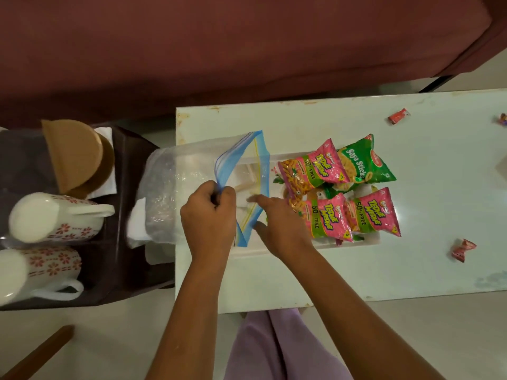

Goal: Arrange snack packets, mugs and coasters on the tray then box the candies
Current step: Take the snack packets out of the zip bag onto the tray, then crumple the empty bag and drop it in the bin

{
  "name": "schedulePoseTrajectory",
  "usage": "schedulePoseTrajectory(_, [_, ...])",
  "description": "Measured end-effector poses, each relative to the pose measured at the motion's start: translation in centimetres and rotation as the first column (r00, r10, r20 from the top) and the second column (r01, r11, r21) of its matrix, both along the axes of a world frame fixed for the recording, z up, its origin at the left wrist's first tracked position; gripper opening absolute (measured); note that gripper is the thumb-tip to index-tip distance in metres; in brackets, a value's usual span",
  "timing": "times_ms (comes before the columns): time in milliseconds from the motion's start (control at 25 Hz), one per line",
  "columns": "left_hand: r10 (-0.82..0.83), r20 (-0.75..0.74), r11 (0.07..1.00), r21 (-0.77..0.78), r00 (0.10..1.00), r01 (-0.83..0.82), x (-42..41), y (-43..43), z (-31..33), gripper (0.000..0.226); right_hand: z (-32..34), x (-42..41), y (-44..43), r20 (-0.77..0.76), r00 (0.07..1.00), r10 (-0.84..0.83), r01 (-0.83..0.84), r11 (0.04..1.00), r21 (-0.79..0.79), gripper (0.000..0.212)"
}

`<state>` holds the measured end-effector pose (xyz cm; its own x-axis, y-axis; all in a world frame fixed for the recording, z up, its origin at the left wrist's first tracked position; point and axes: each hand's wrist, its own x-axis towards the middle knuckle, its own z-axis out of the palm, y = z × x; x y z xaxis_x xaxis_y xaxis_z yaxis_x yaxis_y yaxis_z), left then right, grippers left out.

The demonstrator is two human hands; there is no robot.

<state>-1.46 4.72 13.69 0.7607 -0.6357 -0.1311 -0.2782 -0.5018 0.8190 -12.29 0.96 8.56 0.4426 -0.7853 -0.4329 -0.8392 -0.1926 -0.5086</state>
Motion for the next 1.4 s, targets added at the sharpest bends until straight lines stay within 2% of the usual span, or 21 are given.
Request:
schedulePoseTrajectory(40, [-0.012, 0.016, 1.000, -0.002, 1.000, 0.012, 0.4, 0.2, 0.6, 0.041, 0.8, 0.5, -0.2, 0.085, 0.996, -0.040, 0.041, 0.999, -0.013, 0.037])
schedulePoseTrajectory(120, [-0.045, 0.048, 0.999, 0.004, 0.998, 0.045, 1.0, 0.7, 2.2, 0.042, 2.8, 1.1, -0.3, 0.262, 0.963, -0.065, 0.084, 0.995, -0.062, 0.019])
schedulePoseTrajectory(240, [-0.210, 0.079, 0.978, 0.010, 0.974, 0.210, 1.0, 1.8, 5.7, 0.037, 7.6, 1.4, 0.4, 0.435, 0.901, -0.002, 0.077, 0.985, -0.156, 0.015])
schedulePoseTrajectory(280, [-0.281, 0.091, 0.960, 0.021, 0.955, 0.281, 0.7, 2.5, 6.8, 0.032, 9.1, 1.4, 0.7, 0.456, 0.890, 0.012, 0.087, 0.977, -0.194, 0.017])
schedulePoseTrajectory(360, [-0.389, 0.008, 0.921, 0.002, 0.921, 0.389, -0.3, 4.0, 9.4, 0.019, 12.0, 0.8, 1.8, 0.464, 0.886, 0.006, 0.138, 0.951, -0.277, 0.020])
schedulePoseTrajectory(440, [-0.492, -0.060, 0.871, -0.039, 0.869, 0.490, -0.8, 5.0, 12.9, 0.027, 15.5, 0.0, 2.3, 0.441, 0.898, 0.005, 0.172, 0.917, -0.359, 0.017])
schedulePoseTrajectory(480, [-0.529, -0.042, 0.849, -0.039, 0.848, 0.527, -0.9, 5.3, 14.5, 0.035, 17.3, -0.3, 2.3, 0.422, 0.906, 0.007, 0.181, 0.897, -0.404, 0.018])
schedulePoseTrajectory(600, [-0.587, 0.227, 0.803, 0.043, 0.777, 0.594, -1.0, 5.1, 19.1, 0.045, 22.4, -2.0, 1.7, 0.349, 0.936, 0.046, 0.150, 0.845, -0.514, 0.039])
schedulePoseTrajectory(680, [-0.602, 0.406, 0.769, 0.061, 0.688, 0.637, -1.5, 4.7, 21.3, 0.041, 24.8, -3.8, 1.1, 0.280, 0.958, 0.060, 0.112, 0.821, -0.559, 0.074])
schedulePoseTrajectory(760, [-0.602, 0.493, 0.713, -0.020, 0.627, 0.701, -2.5, 3.7, 23.2, 0.037, 26.7, -6.6, 0.2, 0.297, 0.955, -0.012, 0.162, 0.860, -0.483, 0.107])
schedulePoseTrajectory(800, [-0.600, 0.478, 0.693, -0.088, 0.641, 0.715, -3.1, 3.1, 24.1, 0.036, 27.5, -8.0, 0.0, 0.362, 0.931, -0.053, 0.205, 0.895, -0.396, 0.117])
schedulePoseTrajectory(920, [-0.588, 0.372, 0.650, -0.312, 0.718, 0.693, -6.6, 1.2, 26.6, 0.034, 29.4, -11.9, 0.6, 0.610, 0.777, -0.157, 0.275, 0.956, -0.104, 0.124])
schedulePoseTrajectory(1000, [-0.628, 0.286, 0.603, -0.409, 0.723, 0.685, -10.1, 0.6, 27.7, 0.031, 30.6, -14.1, 1.3, 0.679, 0.716, -0.160, 0.221, 0.975, -0.004, 0.110])
schedulePoseTrajectory(1080, [-0.695, 0.276, 0.518, -0.449, 0.664, 0.728, -14.4, 0.3, 28.8, 0.034, 32.0, -17.0, 1.8, 0.689, 0.718, -0.101, 0.170, 0.985, -0.033, 0.070])
schedulePoseTrajectory(1160, [-0.703, 0.361, 0.449, -0.443, 0.613, 0.776, -18.6, 0.4, 29.6, 0.034, 33.2, -20.5, 1.7, 0.690, 0.714, -0.118, 0.238, 0.968, -0.081, 0.035])
schedulePoseTrajectory(1240, [-0.575, 0.521, 0.477, -0.413, 0.631, 0.776, -22.2, 0.3, 29.9, 0.027, 33.9, -24.9, 1.4, 0.744, 0.629, -0.224, 0.388, 0.920, -0.051, 0.021])
schedulePoseTrajectory(1280, [-0.517, 0.558, 0.532, -0.385, 0.649, 0.754, -23.4, 0.4, 29.7, 0.041, 34.1, -27.1, 1.1, 0.783, 0.540, -0.309, 0.473, 0.881, 0.021, 0.020])
schedulePoseTrajectory(1320, [-0.507, 0.552, 0.593, -0.335, 0.662, 0.733, -24.4, 0.8, 29.2, 0.067, 34.3, -29.2, 0.8, 0.805, 0.437, -0.400, 0.536, 0.835, 0.123, 0.022])
schedulePoseTrajectory(1400, [-0.651, 0.393, 0.624, -0.210, 0.650, 0.752, -27.3, 1.8, 28.5, 0.112, 35.2, -33.7, 0.5, 0.809, 0.249, -0.533, 0.550, 0.765, 0.335, 0.031])
